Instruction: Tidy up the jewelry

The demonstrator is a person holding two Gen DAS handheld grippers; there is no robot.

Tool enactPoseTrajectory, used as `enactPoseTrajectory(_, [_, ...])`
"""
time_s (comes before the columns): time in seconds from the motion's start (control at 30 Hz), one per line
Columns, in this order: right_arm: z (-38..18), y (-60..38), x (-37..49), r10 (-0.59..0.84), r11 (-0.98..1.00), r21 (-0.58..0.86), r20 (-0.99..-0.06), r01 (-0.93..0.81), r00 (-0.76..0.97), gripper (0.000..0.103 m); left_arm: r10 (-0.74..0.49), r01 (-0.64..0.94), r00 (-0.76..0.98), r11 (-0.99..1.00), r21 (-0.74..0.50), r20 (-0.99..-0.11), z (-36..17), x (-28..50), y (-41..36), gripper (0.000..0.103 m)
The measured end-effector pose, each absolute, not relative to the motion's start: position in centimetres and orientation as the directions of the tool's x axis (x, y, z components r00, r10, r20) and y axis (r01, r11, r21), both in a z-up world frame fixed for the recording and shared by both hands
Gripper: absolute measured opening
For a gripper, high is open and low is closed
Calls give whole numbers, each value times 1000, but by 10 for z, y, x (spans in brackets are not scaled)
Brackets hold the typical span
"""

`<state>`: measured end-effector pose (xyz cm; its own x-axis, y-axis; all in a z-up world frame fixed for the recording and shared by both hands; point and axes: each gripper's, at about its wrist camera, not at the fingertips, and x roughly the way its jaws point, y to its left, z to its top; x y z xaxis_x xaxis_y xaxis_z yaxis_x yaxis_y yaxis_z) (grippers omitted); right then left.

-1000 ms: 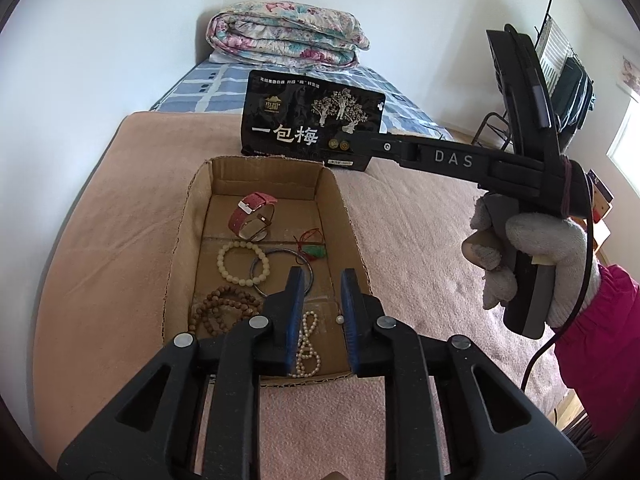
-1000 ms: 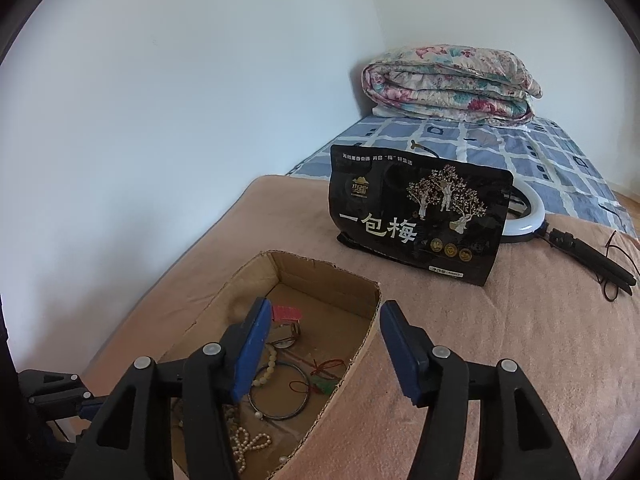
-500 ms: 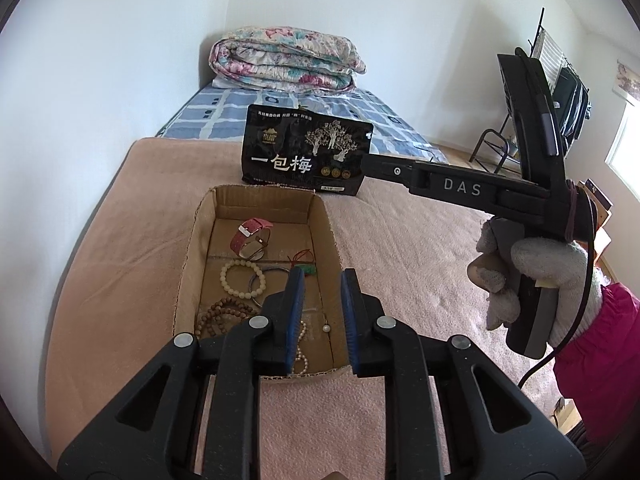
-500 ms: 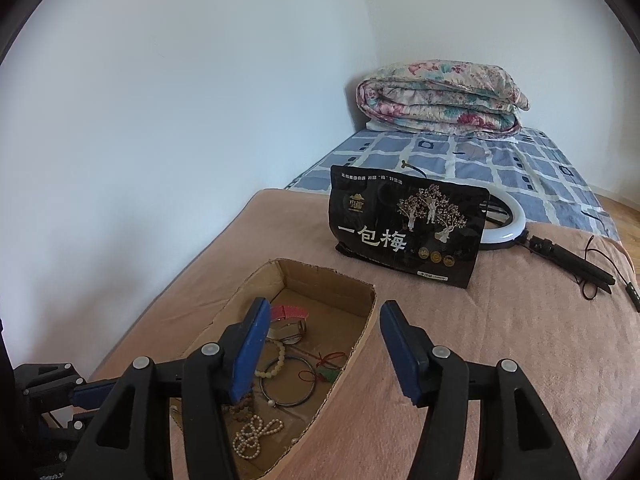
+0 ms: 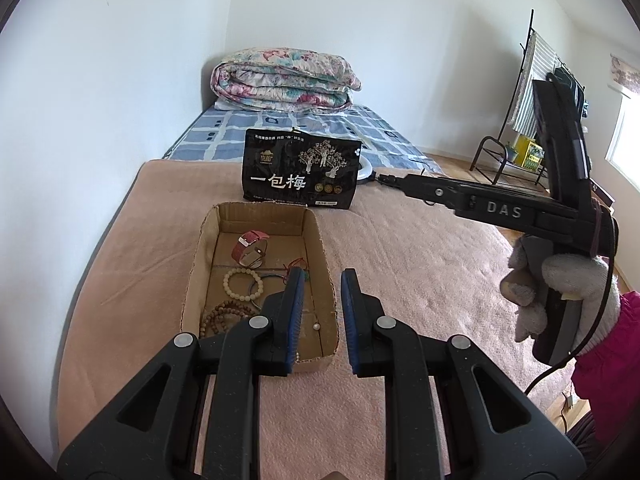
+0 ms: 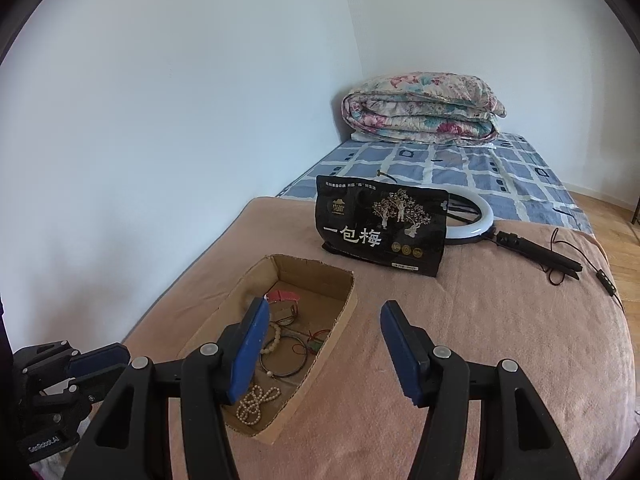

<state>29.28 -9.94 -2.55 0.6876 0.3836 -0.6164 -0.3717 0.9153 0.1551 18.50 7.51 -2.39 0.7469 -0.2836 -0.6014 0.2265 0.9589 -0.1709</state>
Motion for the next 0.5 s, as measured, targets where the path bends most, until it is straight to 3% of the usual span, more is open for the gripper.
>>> enactPoseTrajectory(0.3, [-18,-125,247,342,930,110,-604,-350,720,69,-251,218,768,968,-127,-589,-19,165,67,17])
enactPoseTrajectory(0.43, [-21,-132,227,334,933,106,-606,-344,722,72,-239,213,777,970,-115,-582,-18,159,66,31])
enactPoseTrajectory(0.5, [-22,-137,218,331,935,108,-602,-337,727,78,-230,209,782,972,-104,-580,-17,157,66,31])
